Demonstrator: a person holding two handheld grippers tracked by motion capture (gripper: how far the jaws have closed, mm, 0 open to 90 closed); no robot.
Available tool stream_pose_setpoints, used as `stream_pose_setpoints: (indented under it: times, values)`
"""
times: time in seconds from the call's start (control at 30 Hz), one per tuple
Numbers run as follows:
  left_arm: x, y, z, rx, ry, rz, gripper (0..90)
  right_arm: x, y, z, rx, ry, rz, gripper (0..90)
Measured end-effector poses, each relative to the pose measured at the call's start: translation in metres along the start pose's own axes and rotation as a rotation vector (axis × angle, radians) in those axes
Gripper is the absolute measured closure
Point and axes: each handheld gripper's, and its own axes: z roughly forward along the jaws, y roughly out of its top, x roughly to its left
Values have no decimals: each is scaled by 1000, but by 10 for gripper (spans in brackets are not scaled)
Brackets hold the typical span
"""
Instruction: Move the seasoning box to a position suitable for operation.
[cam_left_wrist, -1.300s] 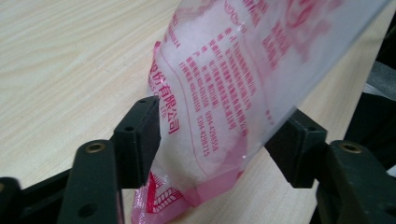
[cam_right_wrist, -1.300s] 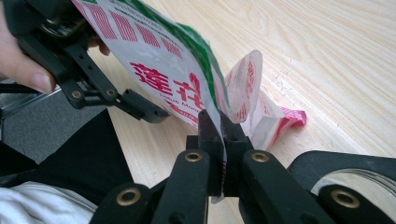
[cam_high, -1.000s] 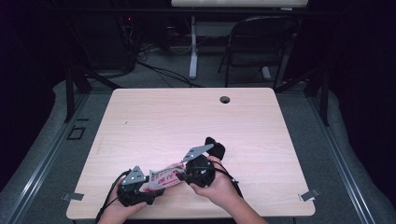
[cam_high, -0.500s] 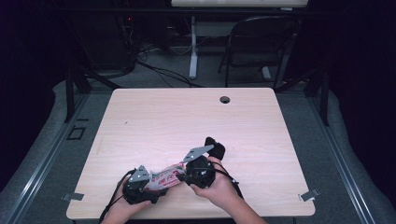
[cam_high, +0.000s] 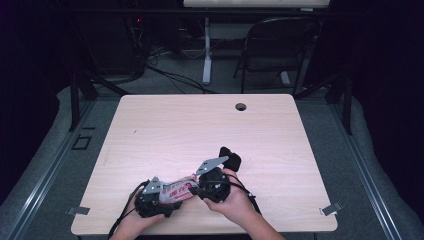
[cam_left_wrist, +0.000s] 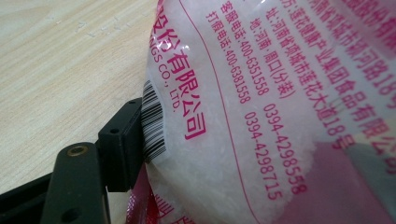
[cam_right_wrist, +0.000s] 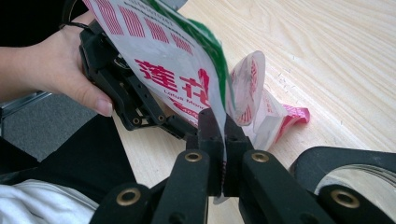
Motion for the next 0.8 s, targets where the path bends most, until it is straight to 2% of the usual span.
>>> stream_pose_setpoints:
  times: [0.07,0.1,0.2,0.23,0.27,0.3,0.53,0.67,0.8]
  values:
    - [-1,-1,1,-11,16,6,311,0,0,0,4,-3,-1,900]
    - [0,-1,1,-16,1,6,311,0,0,0,1,-2,1,900]
    - [0,-3,2,-36,3,17,321,0,0,0,0,-3,-1,900]
    - [0,-3,3,-39,20,23,324,0,0,0,5,-3,-3,900]
    - [-1,-4,3,-37,15,32,328,1,0,0,5,-2,-1,900]
    - [-2,-4,3,-39,27,44,333,1,0,0,7,-2,-1,900]
    - [-3,-3,4,-37,49,51,365,1,0,0,7,-4,-2,900]
    - [-5,-3,4,-32,80,75,409,1,0,0,1,-3,-2,900]
    - [-5,-3,4,-34,87,76,445,0,0,0,-3,-4,1,900]
